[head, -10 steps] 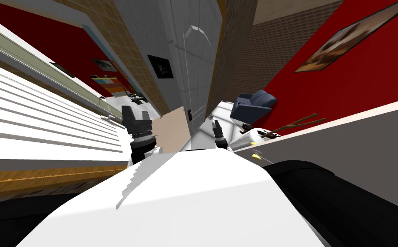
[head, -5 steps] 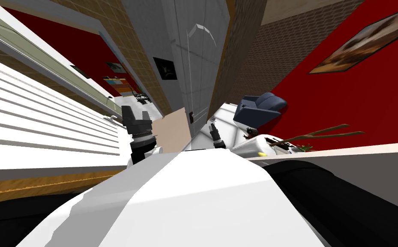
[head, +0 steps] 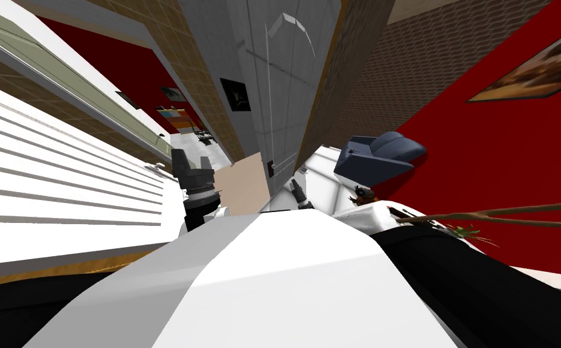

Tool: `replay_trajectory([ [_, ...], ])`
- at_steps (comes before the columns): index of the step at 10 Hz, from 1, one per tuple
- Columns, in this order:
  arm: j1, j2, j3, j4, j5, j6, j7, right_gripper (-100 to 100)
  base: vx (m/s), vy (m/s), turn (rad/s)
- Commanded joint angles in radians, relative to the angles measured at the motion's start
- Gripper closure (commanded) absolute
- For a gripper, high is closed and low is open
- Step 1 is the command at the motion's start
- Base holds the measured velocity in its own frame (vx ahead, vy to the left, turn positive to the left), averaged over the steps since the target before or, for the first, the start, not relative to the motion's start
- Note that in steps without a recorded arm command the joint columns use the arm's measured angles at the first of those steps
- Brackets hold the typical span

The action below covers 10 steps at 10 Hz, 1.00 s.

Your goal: Push the door open

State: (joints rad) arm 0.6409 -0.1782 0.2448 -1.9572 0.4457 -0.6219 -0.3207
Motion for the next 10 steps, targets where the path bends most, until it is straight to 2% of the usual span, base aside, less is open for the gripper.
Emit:
replay_trajectory([
  [1,0.016,-0.014,0.022,0.016,0.031,-0.001,-0.039,-100,0.153,-0.06,0.146],
  [10,0.068,-0.068,0.127,0.117,0.176,-0.01,-0.204,-100,0.182,-0.064,0.11],
])
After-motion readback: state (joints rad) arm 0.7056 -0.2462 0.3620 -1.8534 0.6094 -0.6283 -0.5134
